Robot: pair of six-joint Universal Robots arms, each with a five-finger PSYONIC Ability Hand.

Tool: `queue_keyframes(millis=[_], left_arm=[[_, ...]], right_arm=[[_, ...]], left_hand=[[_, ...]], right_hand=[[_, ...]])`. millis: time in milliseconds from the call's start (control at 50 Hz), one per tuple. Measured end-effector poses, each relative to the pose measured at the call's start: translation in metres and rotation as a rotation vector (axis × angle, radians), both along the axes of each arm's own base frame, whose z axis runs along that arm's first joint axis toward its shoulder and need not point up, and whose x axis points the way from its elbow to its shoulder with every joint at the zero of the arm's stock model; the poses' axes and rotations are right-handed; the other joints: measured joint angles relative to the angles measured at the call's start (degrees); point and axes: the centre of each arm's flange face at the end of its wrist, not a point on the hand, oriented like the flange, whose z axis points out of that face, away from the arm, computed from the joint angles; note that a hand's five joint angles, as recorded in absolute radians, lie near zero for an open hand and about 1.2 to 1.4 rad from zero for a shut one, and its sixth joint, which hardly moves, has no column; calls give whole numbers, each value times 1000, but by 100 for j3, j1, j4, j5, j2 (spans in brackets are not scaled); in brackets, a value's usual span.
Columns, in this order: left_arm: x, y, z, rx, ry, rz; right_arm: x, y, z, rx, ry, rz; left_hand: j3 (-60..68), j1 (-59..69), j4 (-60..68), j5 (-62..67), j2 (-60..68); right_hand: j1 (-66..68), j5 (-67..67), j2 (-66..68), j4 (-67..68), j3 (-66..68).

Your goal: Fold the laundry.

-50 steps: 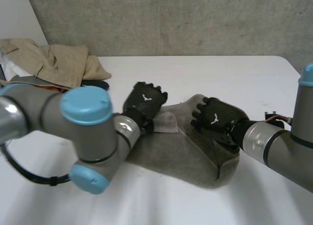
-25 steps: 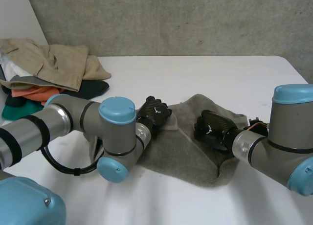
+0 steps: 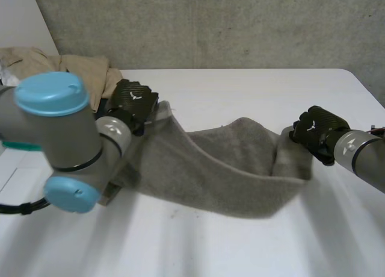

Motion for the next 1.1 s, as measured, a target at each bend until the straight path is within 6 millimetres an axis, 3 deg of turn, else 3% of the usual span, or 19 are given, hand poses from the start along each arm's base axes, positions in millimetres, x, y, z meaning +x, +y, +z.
queue_keyframes(millis=[200,420,540,760,800,820,840,860,900,920,1000,1100], left_arm=[[10,8,9,-5,16,-10],[17,-9,17,-34,30,30],[27,-20,19,-43,33,69],[37,-29,19,-42,35,101],[37,-29,19,-40,38,102],[38,-29,19,-38,42,104],[38,-30,19,-36,44,105],[38,-30,19,-35,46,106],[40,-31,19,-30,54,112],[41,-31,19,-26,59,116],[44,-30,21,-14,83,125],[50,-20,29,0,127,131]], right_arm=[[1,4,13,56,-143,48],[-8,13,11,192,-164,18],[-8,16,-1,225,-167,36],[4,-3,-40,163,-201,116],[6,-5,-45,157,-201,121],[10,-10,-52,148,-200,127],[11,-11,-55,145,-199,129],[12,-13,-57,142,-198,129],[16,-19,-61,130,-195,126],[18,-23,-62,122,-193,121],[19,-29,-57,105,-186,101],[16,-28,-23,70,-196,65]], left_hand=[[0,0,0,0,0],[0,0,0,0,0],[1,0,1,0,2],[1,0,1,-1,4],[1,0,1,-2,4],[1,0,1,-1,4],[1,0,1,-1,4],[1,0,1,-1,4],[1,0,1,-1,4],[1,0,1,-1,4],[1,0,1,-1,4],[1,0,1,-2,4]], right_hand=[[-1375,-1848,-1620,-1820,-1724],[-1401,-1907,-1626,-1866,-1767],[-1402,-1906,-1626,-1866,-1767],[-1363,-1821,-1608,-1820,-1727],[-1267,-1679,-1577,-1708,-1612],[-521,-935,-673,-844,-754],[-521,-935,-673,-844,-754],[861,459,929,651,739],[1065,680,1168,887,1086],[2537,2622,2998,2836,2923],[2557,2799,3052,3000,3059],[2557,2806,3052,3000,3059]])
